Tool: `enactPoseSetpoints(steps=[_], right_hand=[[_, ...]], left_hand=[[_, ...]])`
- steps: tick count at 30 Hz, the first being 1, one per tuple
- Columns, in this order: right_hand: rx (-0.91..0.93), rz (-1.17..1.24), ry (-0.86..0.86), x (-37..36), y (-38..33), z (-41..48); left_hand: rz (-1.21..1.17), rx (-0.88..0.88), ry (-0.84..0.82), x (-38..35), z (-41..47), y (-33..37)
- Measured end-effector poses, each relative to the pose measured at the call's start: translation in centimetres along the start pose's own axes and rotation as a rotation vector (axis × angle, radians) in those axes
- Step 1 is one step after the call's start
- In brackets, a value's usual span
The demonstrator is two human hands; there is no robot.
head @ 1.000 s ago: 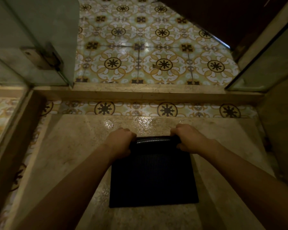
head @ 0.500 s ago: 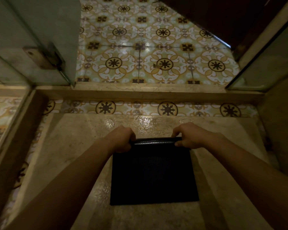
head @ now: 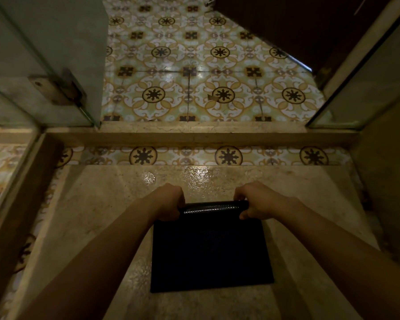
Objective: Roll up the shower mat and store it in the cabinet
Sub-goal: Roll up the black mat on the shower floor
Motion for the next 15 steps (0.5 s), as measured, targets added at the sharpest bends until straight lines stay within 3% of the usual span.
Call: enactPoseSetpoints(steps=[5, 9, 15], right_hand=[[-0.017, 0.064, -0.083, -0.3, 0.5, 0.0], [-0.035, 0.056, -0.051, -0.5, 0.5, -0.1], [0.023, -0.049, -0.045, -1.5, -0.3, -0.7]], left_hand=[[-0.033, 0.023, 0.072, 0.3, -0.2, 0.0], [-0.03, -0.007, 0.097, -0.3, -0.3, 0.2], [-0.084, 0.018, -0.036, -1.0, -0.2, -1.1]])
Point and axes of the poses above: each hand's wrist, its own z-axis towards the middle knuckle, its own x-axis out of the back of the hand, y = z × x, the point moved 9 cm from there along z, towards the middle knuckle, and after that the axes turned 10 degrees about x, right-handed, at the moved point
